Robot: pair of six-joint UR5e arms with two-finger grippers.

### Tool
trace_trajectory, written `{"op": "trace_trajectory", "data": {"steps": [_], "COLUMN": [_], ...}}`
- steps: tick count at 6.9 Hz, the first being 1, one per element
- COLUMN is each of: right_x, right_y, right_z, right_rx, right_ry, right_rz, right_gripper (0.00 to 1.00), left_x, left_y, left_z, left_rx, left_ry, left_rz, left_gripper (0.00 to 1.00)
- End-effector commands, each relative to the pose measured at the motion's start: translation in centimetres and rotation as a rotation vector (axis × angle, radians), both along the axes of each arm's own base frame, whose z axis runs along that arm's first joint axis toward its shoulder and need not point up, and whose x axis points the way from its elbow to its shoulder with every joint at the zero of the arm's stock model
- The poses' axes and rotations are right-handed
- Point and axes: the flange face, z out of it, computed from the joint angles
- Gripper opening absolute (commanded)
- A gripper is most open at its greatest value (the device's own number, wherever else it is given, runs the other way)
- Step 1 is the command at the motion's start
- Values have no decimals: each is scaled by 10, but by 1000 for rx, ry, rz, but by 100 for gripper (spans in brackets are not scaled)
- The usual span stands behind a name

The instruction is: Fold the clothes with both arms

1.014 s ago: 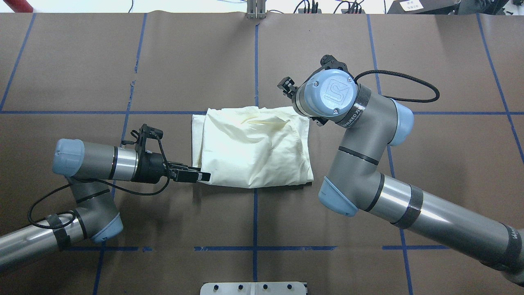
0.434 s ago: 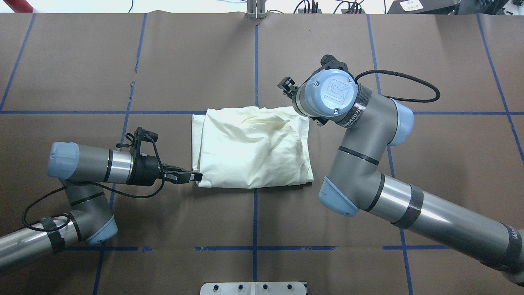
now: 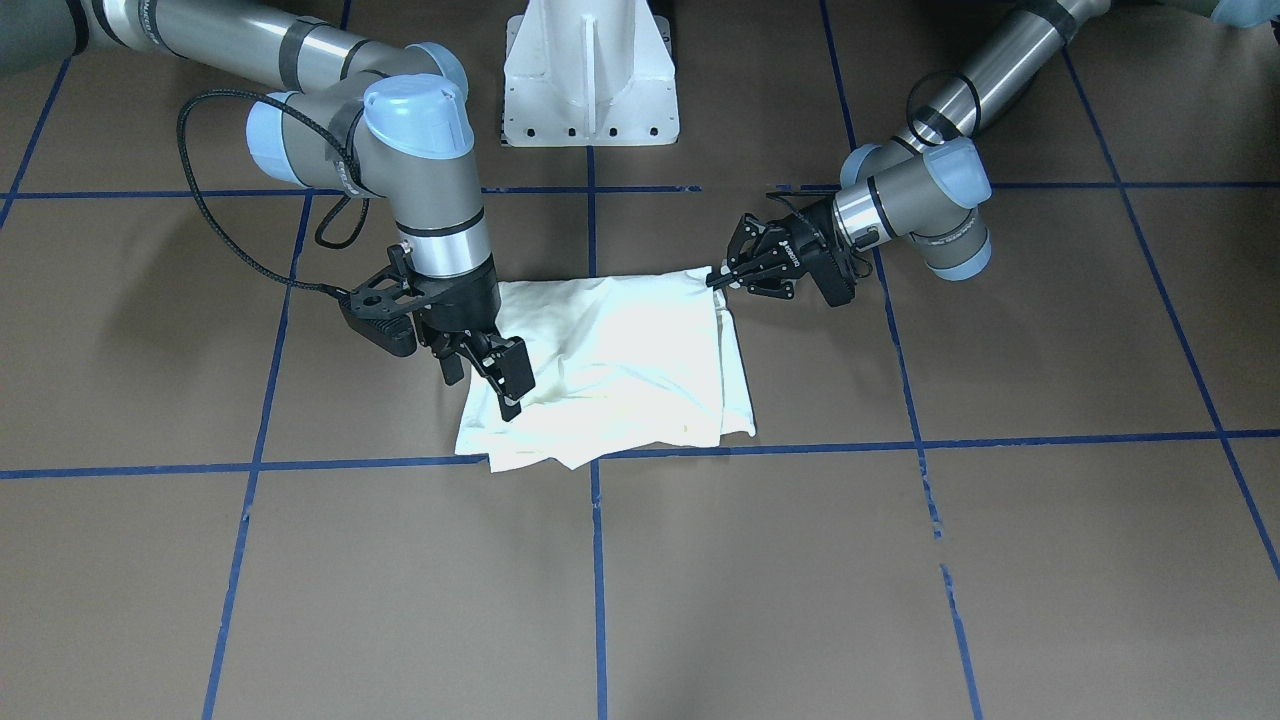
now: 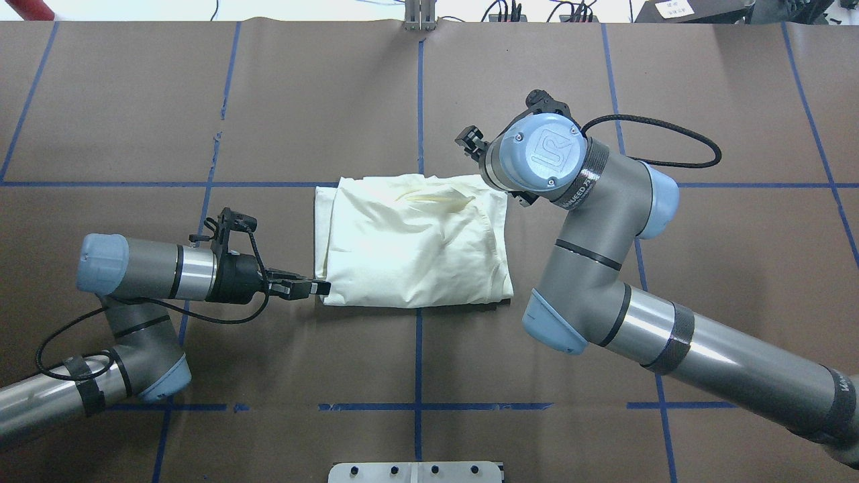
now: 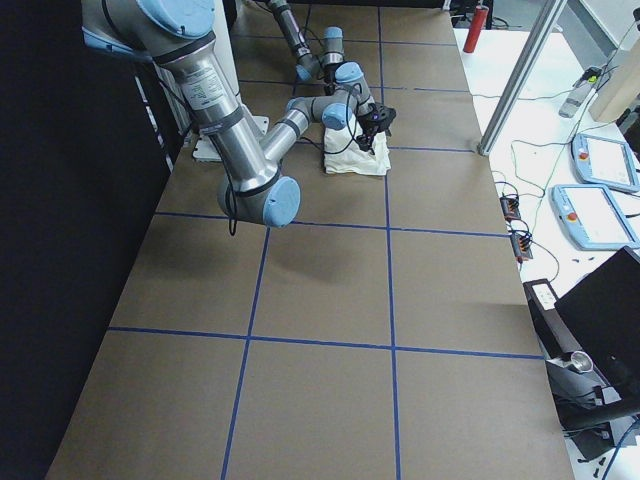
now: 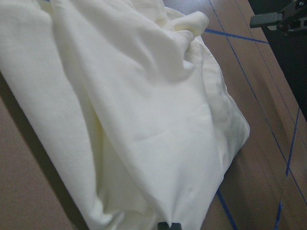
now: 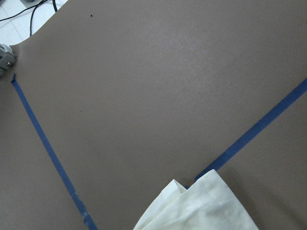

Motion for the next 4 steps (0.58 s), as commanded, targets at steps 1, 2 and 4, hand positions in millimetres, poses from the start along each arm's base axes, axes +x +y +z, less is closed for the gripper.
{"op": "trace_trajectory", "data": {"steps": [1, 2, 4], "right_x": [2, 5, 25], "right_y": [3, 3, -1], "right_z": [-3, -8, -15], "right_rx": [0, 21, 72], "right_ry": [-9, -6, 7], "right_rz": [-14, -71, -204], "right_gripper": [100, 100, 100], "left_x": [-3, -8, -36], "left_y": [-1, -8, -45], "left_z": [2, 1, -6], "left_rx": [-5, -2, -46], "left_ry": [-5, -10, -87], "left_rz": [0, 11, -21], "left_gripper": [63, 92, 100]}}
